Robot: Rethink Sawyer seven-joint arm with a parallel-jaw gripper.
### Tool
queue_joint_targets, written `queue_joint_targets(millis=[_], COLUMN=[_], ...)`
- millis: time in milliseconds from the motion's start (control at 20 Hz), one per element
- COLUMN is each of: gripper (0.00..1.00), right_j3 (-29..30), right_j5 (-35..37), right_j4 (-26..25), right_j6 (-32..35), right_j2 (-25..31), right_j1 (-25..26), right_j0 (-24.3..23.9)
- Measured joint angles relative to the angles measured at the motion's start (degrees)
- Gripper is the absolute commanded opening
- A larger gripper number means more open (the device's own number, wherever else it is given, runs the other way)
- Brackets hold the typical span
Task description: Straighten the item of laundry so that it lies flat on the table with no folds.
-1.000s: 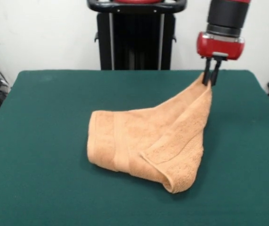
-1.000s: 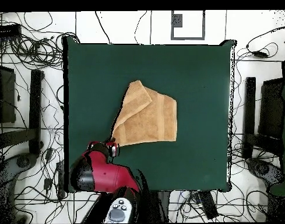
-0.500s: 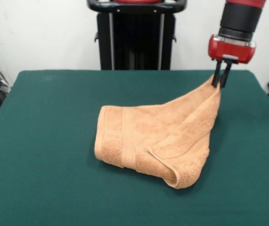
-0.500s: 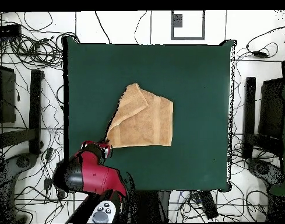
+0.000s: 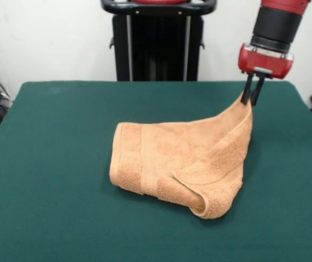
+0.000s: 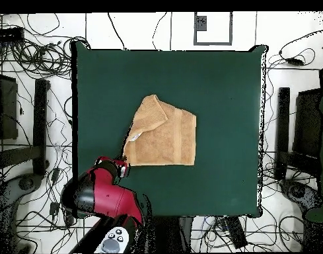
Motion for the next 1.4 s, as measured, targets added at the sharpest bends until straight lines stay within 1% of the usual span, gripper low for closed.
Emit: queue_joint_targets(millis=[650, 850, 1050, 1250, 1400], gripper=[0.0, 0.0, 0.0, 0.0, 0.0], right_j3=[-3.95, -6.31, -7.74, -10.37, -11.79], right_j5=[3.35, 5.65, 6.91, 8.83, 9.94], right_j4=[6.15, 8.79, 10.2, 12.48, 13.46], right_j6=[0.0, 0.13, 0.48, 2.62, 4.31], right_j2=[-1.28, -2.66, -3.74, -5.52, -6.3], right_j1=[2.81, 4.19, 5.1, 6.77, 7.7], right_j0=[3.89, 5.97, 7.47, 10.04, 11.11])
